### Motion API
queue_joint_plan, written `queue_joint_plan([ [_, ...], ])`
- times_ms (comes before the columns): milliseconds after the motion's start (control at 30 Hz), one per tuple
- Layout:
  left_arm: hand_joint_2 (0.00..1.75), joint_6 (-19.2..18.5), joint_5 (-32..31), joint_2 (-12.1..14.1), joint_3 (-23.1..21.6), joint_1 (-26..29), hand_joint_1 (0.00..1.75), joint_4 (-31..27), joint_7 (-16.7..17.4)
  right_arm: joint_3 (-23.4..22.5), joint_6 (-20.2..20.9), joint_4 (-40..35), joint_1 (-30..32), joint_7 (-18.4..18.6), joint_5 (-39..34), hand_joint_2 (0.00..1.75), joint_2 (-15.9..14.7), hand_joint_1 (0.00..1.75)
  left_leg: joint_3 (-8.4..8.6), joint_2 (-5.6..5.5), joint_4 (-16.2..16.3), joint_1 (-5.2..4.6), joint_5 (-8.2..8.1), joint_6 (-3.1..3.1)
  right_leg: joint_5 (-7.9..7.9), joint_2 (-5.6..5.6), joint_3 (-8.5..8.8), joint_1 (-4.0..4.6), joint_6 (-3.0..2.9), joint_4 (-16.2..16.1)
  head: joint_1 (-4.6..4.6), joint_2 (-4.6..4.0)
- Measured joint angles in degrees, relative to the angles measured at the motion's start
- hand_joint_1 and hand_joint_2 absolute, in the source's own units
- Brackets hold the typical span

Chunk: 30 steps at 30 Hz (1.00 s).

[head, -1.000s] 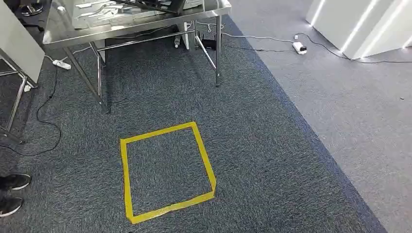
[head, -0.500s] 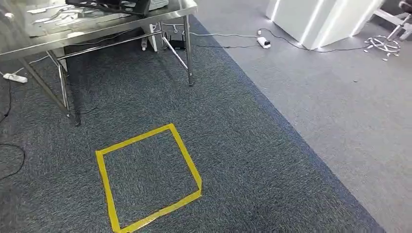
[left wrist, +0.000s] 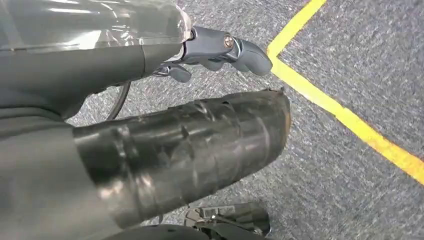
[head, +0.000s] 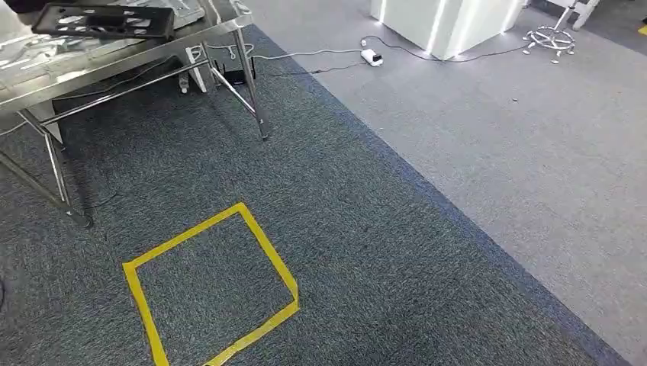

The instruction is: Take the parts from the cabinet and place them on the table.

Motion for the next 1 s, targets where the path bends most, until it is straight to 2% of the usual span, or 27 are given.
queue_joint_plan([
  [33, 0.00, 0.0, 0.0, 0.0, 0.0, 0.0, 0.00, 0.0, 0.0, 0.0, 0.0, 0.0, 0.0, 0.0, 0.0, 0.00, 0.0, 0.00, 1.20, -0.08, -2.9, 0.00, 2.31, 0.22, -0.06, 0.74, 0.01, 0.05, -0.01, 0.2, -0.02, 0.00],
  [67, 0.00, 0.0, 0.0, 0.0, 0.0, 0.0, 0.00, 0.0, 0.0, 0.0, 0.0, 0.1, 0.0, 0.0, 0.0, 0.00, 0.0, 0.00, 3.23, -0.41, -7.4, -0.02, 5.04, 0.50, -0.11, 1.49, 0.02, 0.06, 0.05, 0.3, -0.02, 0.00],
  [100, 0.00, 0.0, 0.0, 0.0, 0.0, 0.0, 0.00, 0.0, 0.0, 0.0, 0.0, 0.1, 0.0, 0.0, 0.1, 0.00, 0.0, 0.00, 5.50, -1.36, -12.5, -0.03, 7.60, 0.86, -0.20, 2.19, 0.07, 0.08, 0.19, 0.5, -0.02, 0.00],
  [133, 0.00, 0.0, 0.0, 0.1, 0.1, 0.0, 0.00, 0.0, 0.0, 0.0, 0.0, 0.1, 0.0, 0.0, 0.1, 0.00, 0.1, 0.00, 6.78, -4.13, -15.8, -0.06, 7.93, 1.35, -0.24, 2.57, -0.09, -0.07, 0.30, 0.6, 0.02, 0.00],
  [167, 0.00, 0.0, 0.0, 0.1, 0.1, 0.0, 0.00, 0.0, 0.0, 0.0, 0.0, 0.2, -0.2, 0.1, 0.1, 0.00, 0.1, 0.00, 6.98, -4.31, -16.9, -0.08, 7.90, 1.30, -0.32, 3.23, -0.40, 0.23, 0.66, 1.0, 0.02, 0.00],
  [267, 0.00, 0.0, 0.0, 0.2, 0.1, -0.3, 0.00, 0.0, 0.0, 0.0, 0.1, 0.3, 0.1, 0.1, 0.1, 0.00, 0.1, 0.00, 7.17, -3.10, -16.7, -0.58, 8.14, 1.82, 0.22, 4.45, -0.72, -0.39, 1.87, 0.4, 0.02, 0.00],
  [300, 0.00, 0.0, 0.1, 0.0, 0.1, -0.3, 0.00, 0.0, 0.0, 0.0, 0.1, 0.3, 0.1, 0.2, 0.1, 0.00, 0.1, 0.00, 7.50, -2.38, -17.7, 0.23, 8.70, 2.46, 0.08, 4.75, -0.69, -0.02, 2.25, 0.6, -0.02, 0.00],
  [333, 0.00, 0.0, 0.0, 0.0, 0.1, -0.3, 0.00, 0.0, 0.0, -0.1, 0.1, 0.3, 0.2, 0.1, 0.1, 0.00, 0.1, 0.00, 7.79, -1.64, -18.2, 0.08, 8.96, 2.78, -0.99, 1.97, -1.20, 0.10, 2.31, 2.0, 0.11, 0.00],
  [367, 0.00, 0.0, 0.0, 0.0, 0.1, -0.3, 0.00, 0.0, 0.0, -0.1, 0.2, 0.3, 0.0, 0.2, 0.2, 0.00, 0.1, 0.00, 7.80, -1.11, -18.2, 0.06, 9.00, 3.23, -2.98, 0.19, -2.76, 0.06, 2.43, 5.0, 0.35, 0.00],
  [400, 0.00, 0.0, 0.0, 0.0, 0.1, -0.2, 0.00, 0.0, -0.1, -0.1, 0.2, 0.4, -0.1, 0.2, 0.2, 0.00, 0.1, 0.00, 7.76, -0.46, -18.2, -0.03, 8.99, 3.28, -5.19, -0.76, -4.97, -0.10, 2.66, 9.4, 0.39, 0.00],
  [433, 0.00, 0.0, 0.0, 0.0, 0.2, -0.1, 0.00, 0.0, -0.1, -0.1, 0.2, 0.4, -0.1, 0.2, 0.3, 0.00, 0.1, 0.00, 7.73, 0.36, -18.2, -0.08, 8.84, 3.41, -7.09, -1.20, -7.25, -0.30, 2.93, 13.9, 0.37, 0.00],
  [467, 0.00, 0.0, 0.0, 0.0, 0.2, -0.1, 0.00, 0.0, -0.1, -0.1, 0.2, 0.4, -0.1, 0.2, 0.3, 0.00, 0.1, 0.00, 7.72, 1.07, -18.2, -0.08, 8.78, 3.40, -7.99, -1.38, -8.92, -0.53, 3.22, 17.1, 0.39, 0.00],
  [500, 0.00, 0.0, 0.0, 0.0, 0.2, -0.1, 0.00, 0.0, -0.1, -0.1, 0.2, 0.4, -0.1, 0.2, 0.3, 0.00, 0.1, 0.00, 7.76, 1.67, -18.2, -0.07, 8.71, 3.32, -7.49, -1.55, -9.33, -0.81, 3.49, 17.8, 0.37, 0.00],
  [533, 0.00, 0.0, 0.0, 0.0, 0.2, -0.1, 0.00, 0.0, -0.1, -0.1, 0.2, 0.4, 0.0, 0.2, 0.3, 0.00, 0.1, 0.00, 7.88, 2.24, -18.1, -0.03, 8.59, 3.18, -5.68, -1.81, -8.27, -1.14, 3.70, 15.7, 0.39, 0.00],
  [567, 0.00, 0.0, 0.0, -0.1, 0.3, -0.1, 0.00, 0.0, -0.1, -0.1, 0.2, 0.4, 0.1, 0.2, 0.3, 0.00, 0.1, 0.00, 8.08, 2.84, -18.1, 0.02, 8.40, 2.94, -2.95, -2.30, -5.73, -1.35, 3.82, 10.9, 0.39, 0.00],
  [600, 0.00, 0.0, 0.0, -0.1, 0.3, -0.1, 0.00, 0.0, -0.1, -0.1, 0.2, 0.4, 0.0, 0.2, 0.3, 0.00, 0.0, 0.00, 8.33, 3.35, -18.0, 0.10, 8.14, 2.62, -0.57, -3.30, -2.79, -1.44, 3.83, 5.5, 0.39, 0.00],
  [633, 0.00, 0.0, 0.0, -0.1, 0.4, -0.1, 0.00, 0.0, -0.1, -0.1, 0.2, 0.4, -0.1, 0.2, 0.4, 0.00, 0.0, 0.00, 8.58, 3.82, -17.8, -0.02, 7.83, 2.20, 0.33, -5.72, -0.34, -1.37, 3.73, 0.8, 0.42, 0.00],
  [667, 0.00, 0.0, 0.0, -0.1, 0.5, -0.1, 0.00, 0.0, -0.1, -0.1, 0.2, 0.4, -0.3, 0.3, 0.4, 0.00, 0.0, 0.00, 8.38, 4.28, -17.6, -0.41, 7.49, 1.72, -0.10, -5.91, -0.26, -0.72, 3.40, 0.6, 0.37, 0.00],
  [700, 0.00, 0.1, 0.0, -0.1, 0.6, -0.1, 0.00, 0.0, -0.1, -0.1, 0.2, 0.4, -0.4, 0.3, 0.5, 0.00, 0.0, 0.00, 8.56, 4.50, -17.7, -0.37, 7.38, 1.40, -0.02, -5.11, -0.40, -0.76, 2.92, 0.6, 0.24, 0.00],
  [767, 0.00, 0.1, 0.0, -0.1, 0.8, -0.4, 0.00, 0.0, -0.1, -0.1, 0.3, 0.4, -0.1, 0.3, 0.6, 0.00, 0.0, 0.00, 9.21, 5.43, -17.9, -0.28, 7.43, 0.81, -0.15, -4.21, -0.73, -0.38, 2.34, 0.7, 0.24, 0.00],
  [800, 0.00, 0.1, 0.0, -0.1, 0.8, -0.4, 0.00, 0.0, 0.0, -0.1, 0.3, 0.5, -0.1, 0.3, 0.6, 0.00, 0.0, 0.00, 9.44, 5.91, -18.0, -0.22, 7.26, 0.41, 0.18, -3.61, -0.52, -0.68, 1.79, 0.2, 0.29, 0.00],
  [833, 0.00, 0.1, 0.0, -0.1, 0.9, -0.4, 0.00, 0.0, 0.0, -0.1, 0.3, 0.5, -0.1, 0.4, 0.7, 0.00, 0.0, 0.00, 9.18, 3.78, -17.1, 0.17, 6.37, 0.12, 0.45, -3.15, -0.34, -0.95, 1.39, -0.2, 0.24, 0.00],
  [867, 0.00, 0.1, 0.0, -0.1, 1.0, -0.4, 0.00, 0.0, 0.0, -0.1, 0.3, 0.5, -0.1, 0.5, 0.8, 0.00, 0.0, 0.00, 7.90, 1.53, -14.5, 0.19, 4.38, 0.11, 0.55, -2.73, -0.39, -1.00, 0.94, -0.3, 0.26, 0.00],
  [900, 0.00, 0.1, 0.0, -0.1, 1.0, -0.4, 0.00, 0.0, 0.1, -0.1, 0.4, 0.5, -0.2, 0.5, 0.9, 0.00, 0.0, 0.00, 5.97, 0.64, -10.4, 0.18, 2.12, 0.09, 0.57, -2.25, -0.49, -0.98, 0.84, -0.3, 0.24, 0.00],
  [933, 0.00, 0.1, 0.0, -0.1, 1.1, -0.2, 0.00, 0.0, 0.2, -0.1, 0.5, 0.5, -0.2, 0.6, 1.0, 0.00, 0.0, 0.00, 3.70, 0.20, -5.7, 0.17, -0.07, 0.01, 0.55, -1.71, -0.55, -0.87, 0.75, -0.2, 0.24, 0.00],
  [967, 0.00, 0.1, 0.1, -0.1, 1.1, -0.2, 0.00, 0.0, 0.2, -0.1, 0.5, 0.5, -0.2, 0.7, 1.0, 0.00, 0.0, 0.00, 1.36, 0.01, -1.1, 0.16, -1.52, 0.00, 0.52, -1.00, -0.63, -0.67, 0.64, -0.1, 0.24, 0.00],
  [1000, 0.00, 0.1, 0.1, -0.1, 1.1, -0.1, 0.00, 0.0, 0.3, -0.1, 0.5, 0.5, -0.2, 0.7, 1.1, 0.00, 0.0, 0.00, 0.25, 0.00, 0.7, 0.16, -1.25, 0.06, 0.50, -0.26, -0.64, -0.54, 0.61, 0.0, 0.22, 0.00],
])
